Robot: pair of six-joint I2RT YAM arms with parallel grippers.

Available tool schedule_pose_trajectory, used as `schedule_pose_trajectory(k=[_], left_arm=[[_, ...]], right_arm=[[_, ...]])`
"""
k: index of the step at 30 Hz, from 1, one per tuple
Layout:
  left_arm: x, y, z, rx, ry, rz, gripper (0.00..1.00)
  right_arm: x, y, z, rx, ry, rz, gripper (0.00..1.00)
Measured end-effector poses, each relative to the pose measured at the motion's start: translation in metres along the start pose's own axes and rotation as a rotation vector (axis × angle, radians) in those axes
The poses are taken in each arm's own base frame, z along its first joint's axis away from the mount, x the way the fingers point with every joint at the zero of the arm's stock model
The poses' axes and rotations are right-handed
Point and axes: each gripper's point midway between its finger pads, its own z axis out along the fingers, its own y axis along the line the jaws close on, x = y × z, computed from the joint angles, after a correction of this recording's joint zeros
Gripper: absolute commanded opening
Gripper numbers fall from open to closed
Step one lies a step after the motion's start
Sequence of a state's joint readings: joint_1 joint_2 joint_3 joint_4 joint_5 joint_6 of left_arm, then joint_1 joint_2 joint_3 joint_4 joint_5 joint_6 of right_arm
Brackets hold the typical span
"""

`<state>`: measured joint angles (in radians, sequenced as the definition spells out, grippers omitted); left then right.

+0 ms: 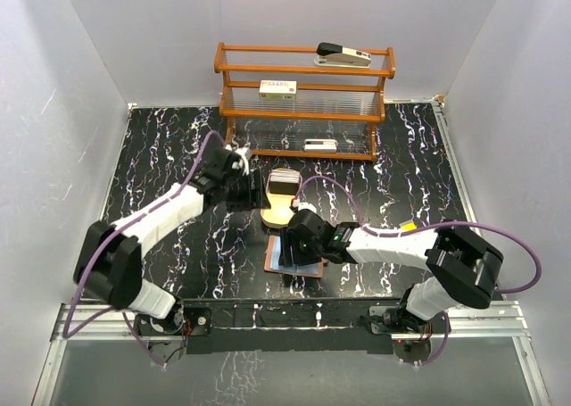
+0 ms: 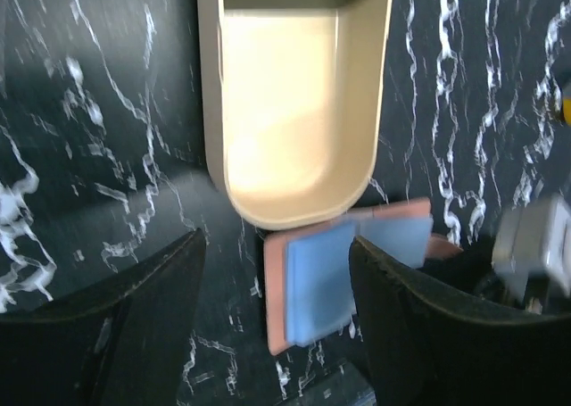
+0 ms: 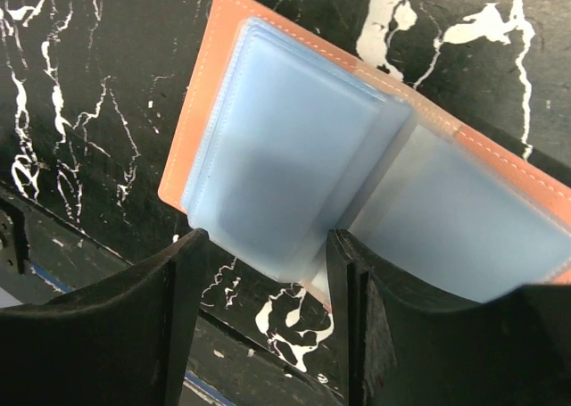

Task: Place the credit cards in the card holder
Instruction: Move the storage box to the center of the board, then pick up the credit card from the storage box.

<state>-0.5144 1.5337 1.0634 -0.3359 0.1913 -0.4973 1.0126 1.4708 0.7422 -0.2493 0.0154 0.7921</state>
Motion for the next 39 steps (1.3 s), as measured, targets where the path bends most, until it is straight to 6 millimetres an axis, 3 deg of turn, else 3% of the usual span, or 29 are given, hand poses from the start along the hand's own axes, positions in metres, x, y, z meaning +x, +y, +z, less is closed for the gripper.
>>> schedule_pose_trajectory(k=[6, 11, 22, 28, 39], left_arm=[[0.078, 0.002, -0.017, 0.140, 0.086, -0.138, 0.68], [0.119, 0.004, -0.011, 0.213, 0.162, -0.235, 0.69], [0.118, -0.015, -0.001, 0.353, 0.166, -0.274, 0.69], [0.132, -0.016, 0.005, 0.391, 0.197, -0.315, 0.65], [0.137, -0.024, 0.013, 0.412, 0.210, -0.317, 0.65]], right_arm=[[-0.004, 0.009, 0.001, -0.040, -0.013, 0.012, 0.49], [-0.002, 0.007, 0.005, -0.051, -0.029, 0.023, 0.46], [0.002, -0.005, 0.000, -0.045, -0.072, 0.066, 0.44], [-0.004, -0.005, -0.008, -0.047, -0.106, 0.068, 0.44], [0.007, -0.015, -0.003, -0.038, -0.096, 0.081, 0.41]])
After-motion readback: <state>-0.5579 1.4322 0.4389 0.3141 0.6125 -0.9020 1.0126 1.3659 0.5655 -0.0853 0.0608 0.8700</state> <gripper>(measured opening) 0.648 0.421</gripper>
